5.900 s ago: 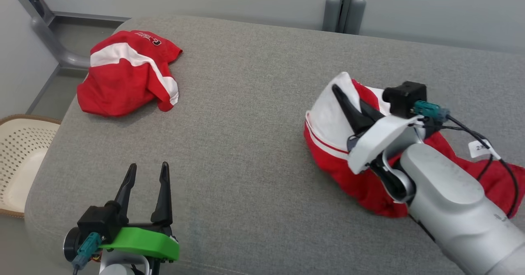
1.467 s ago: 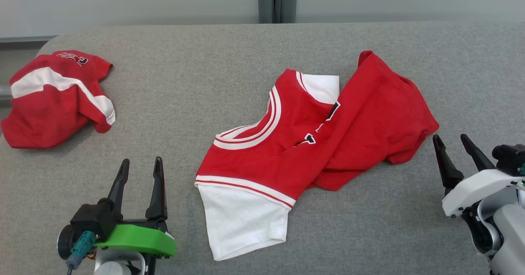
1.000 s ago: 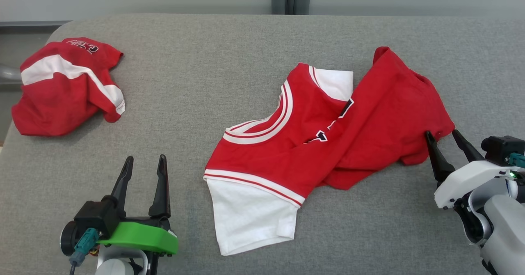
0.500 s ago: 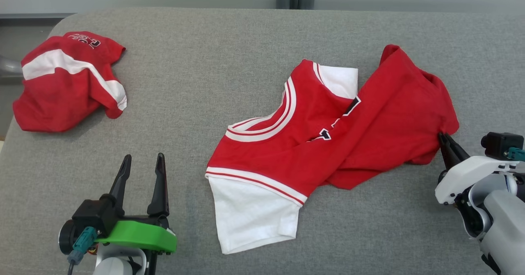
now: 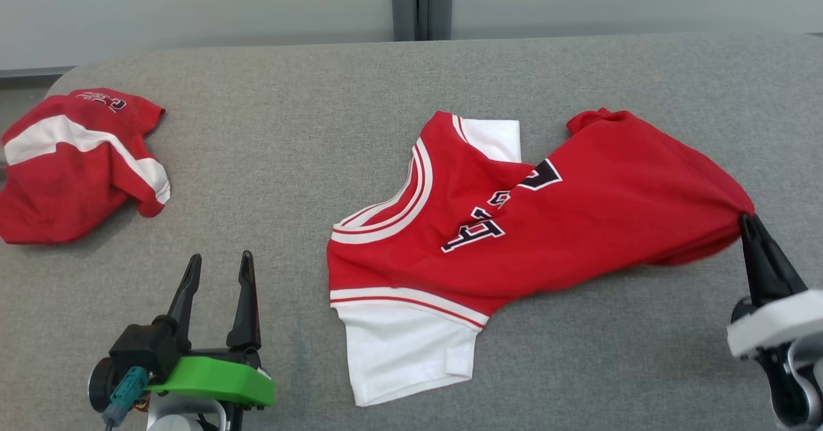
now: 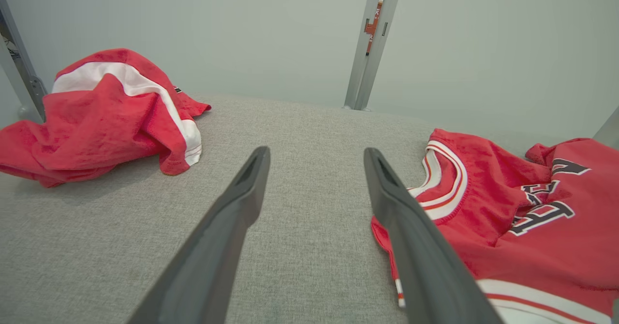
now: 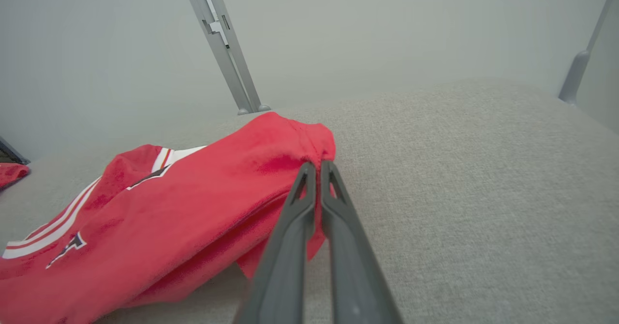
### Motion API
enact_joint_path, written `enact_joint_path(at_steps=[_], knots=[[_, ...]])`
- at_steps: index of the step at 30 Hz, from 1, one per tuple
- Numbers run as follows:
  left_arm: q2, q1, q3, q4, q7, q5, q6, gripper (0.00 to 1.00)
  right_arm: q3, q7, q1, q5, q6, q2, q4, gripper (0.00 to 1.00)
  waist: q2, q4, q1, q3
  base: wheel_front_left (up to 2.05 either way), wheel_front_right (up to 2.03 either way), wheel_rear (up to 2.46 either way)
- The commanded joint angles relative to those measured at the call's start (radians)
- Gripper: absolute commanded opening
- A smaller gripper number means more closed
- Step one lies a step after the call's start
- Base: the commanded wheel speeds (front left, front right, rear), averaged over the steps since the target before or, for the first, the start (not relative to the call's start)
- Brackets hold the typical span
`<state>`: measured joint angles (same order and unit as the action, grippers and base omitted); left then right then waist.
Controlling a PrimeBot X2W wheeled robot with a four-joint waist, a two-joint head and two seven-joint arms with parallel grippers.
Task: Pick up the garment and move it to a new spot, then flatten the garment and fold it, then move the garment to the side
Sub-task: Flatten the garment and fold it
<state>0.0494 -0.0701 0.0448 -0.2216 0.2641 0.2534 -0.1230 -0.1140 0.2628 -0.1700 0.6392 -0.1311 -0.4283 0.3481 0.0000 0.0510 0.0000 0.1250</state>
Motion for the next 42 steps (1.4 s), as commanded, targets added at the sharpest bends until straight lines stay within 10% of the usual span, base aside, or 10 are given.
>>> enact_joint_path(at_steps=[1,8,9,10,42], knots=[[0.002,0.010,0.002,0.003,0.000,0.003,0.003,1.00,0.021,0.003,0.064,-0.011,0.001,0.010,-0.027,0.00,0.0000,-0.007,0.0000,-0.004,0.00,0.00,0.00],[0.002,0.019,-0.010,0.001,0.000,0.002,0.002,1.00,0.126,-0.004,0.286,-0.009,0.001,0.069,-0.098,0.00,0.0000,-0.014,0.0000,-0.007,0.00,0.00,0.00],[0.002,0.021,-0.012,0.000,0.000,0.000,0.002,1.00,0.139,-0.004,0.294,-0.008,0.001,0.084,-0.104,0.65,0.0000,-0.017,0.0000,-0.010,0.00,0.00,0.00],[0.002,0.021,-0.015,-0.001,0.000,-0.002,0.001,1.00,0.146,-0.004,0.298,-0.008,0.001,0.095,-0.108,1.00,0.0000,-0.019,0.0000,-0.011,0.00,0.00,0.00],[0.005,0.092,-0.055,-0.014,0.000,-0.051,-0.008,1.00,0.099,0.003,0.261,-0.331,0.001,0.241,-0.283,1.00,0.0000,0.005,0.0000,-0.131,0.00,0.00,0.00]])
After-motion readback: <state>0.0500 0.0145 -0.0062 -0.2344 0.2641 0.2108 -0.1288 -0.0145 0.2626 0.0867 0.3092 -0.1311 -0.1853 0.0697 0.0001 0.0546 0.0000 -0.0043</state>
